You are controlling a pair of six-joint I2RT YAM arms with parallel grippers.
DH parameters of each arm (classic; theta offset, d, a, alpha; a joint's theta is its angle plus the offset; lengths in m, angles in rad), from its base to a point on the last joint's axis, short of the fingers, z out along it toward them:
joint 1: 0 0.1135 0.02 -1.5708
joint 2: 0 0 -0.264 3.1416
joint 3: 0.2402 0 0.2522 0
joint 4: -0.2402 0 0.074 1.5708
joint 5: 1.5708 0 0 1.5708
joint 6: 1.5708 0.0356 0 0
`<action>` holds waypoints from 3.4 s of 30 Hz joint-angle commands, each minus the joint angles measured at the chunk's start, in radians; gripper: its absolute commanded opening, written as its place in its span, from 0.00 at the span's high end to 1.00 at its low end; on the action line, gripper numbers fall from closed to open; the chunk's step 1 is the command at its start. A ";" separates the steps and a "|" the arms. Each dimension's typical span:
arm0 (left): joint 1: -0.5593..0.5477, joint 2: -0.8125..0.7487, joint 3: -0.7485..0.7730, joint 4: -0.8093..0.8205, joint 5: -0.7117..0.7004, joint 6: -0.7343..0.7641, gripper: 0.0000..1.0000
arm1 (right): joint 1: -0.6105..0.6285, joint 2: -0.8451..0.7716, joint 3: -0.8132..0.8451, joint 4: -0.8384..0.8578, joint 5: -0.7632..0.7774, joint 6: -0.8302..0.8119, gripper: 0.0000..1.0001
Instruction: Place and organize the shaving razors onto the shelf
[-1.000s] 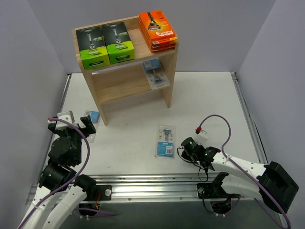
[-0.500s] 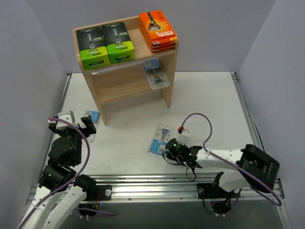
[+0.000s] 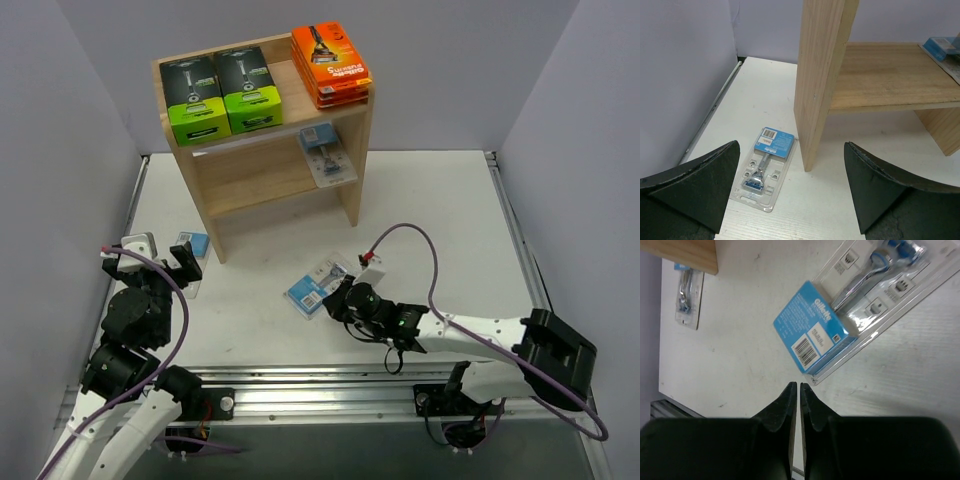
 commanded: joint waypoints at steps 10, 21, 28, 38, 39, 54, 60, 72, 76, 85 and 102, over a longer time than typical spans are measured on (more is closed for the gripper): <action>-0.008 -0.002 0.012 0.020 0.015 -0.008 0.06 | -0.190 -0.092 0.056 -0.080 -0.097 -0.361 0.66; -0.011 -0.001 0.007 0.025 0.018 0.002 0.06 | -0.228 0.101 0.246 -0.084 -0.367 -0.912 0.49; -0.011 0.001 0.004 0.028 0.024 0.008 0.06 | -0.257 0.229 0.320 -0.103 -0.460 -1.109 0.48; -0.014 0.005 0.001 0.033 0.036 0.012 0.06 | -0.331 0.256 0.396 -0.219 -0.561 -1.360 0.48; -0.015 0.007 0.001 0.033 0.036 0.012 0.06 | -0.335 0.256 0.400 -0.240 -0.575 -1.382 0.48; -0.017 0.004 -0.003 0.039 0.050 0.018 0.06 | -0.342 0.376 0.462 -0.297 -0.602 -1.679 0.46; -0.019 -0.001 -0.006 0.043 0.049 0.016 0.06 | -0.334 0.450 0.507 -0.338 -0.599 -1.738 0.46; -0.025 -0.005 -0.008 0.048 0.059 0.016 0.06 | -0.300 0.526 0.522 -0.387 -0.619 -1.761 0.48; -0.025 -0.004 -0.008 0.047 0.059 0.018 0.06 | -0.290 0.546 0.554 -0.438 -0.633 -1.756 0.56; -0.026 -0.004 -0.008 0.047 0.055 0.019 0.06 | -0.268 0.557 0.619 -0.487 -0.633 -1.615 0.91; -0.028 -0.005 -0.005 0.040 0.038 0.016 0.06 | -0.161 0.534 0.630 -0.467 -0.118 -0.593 1.00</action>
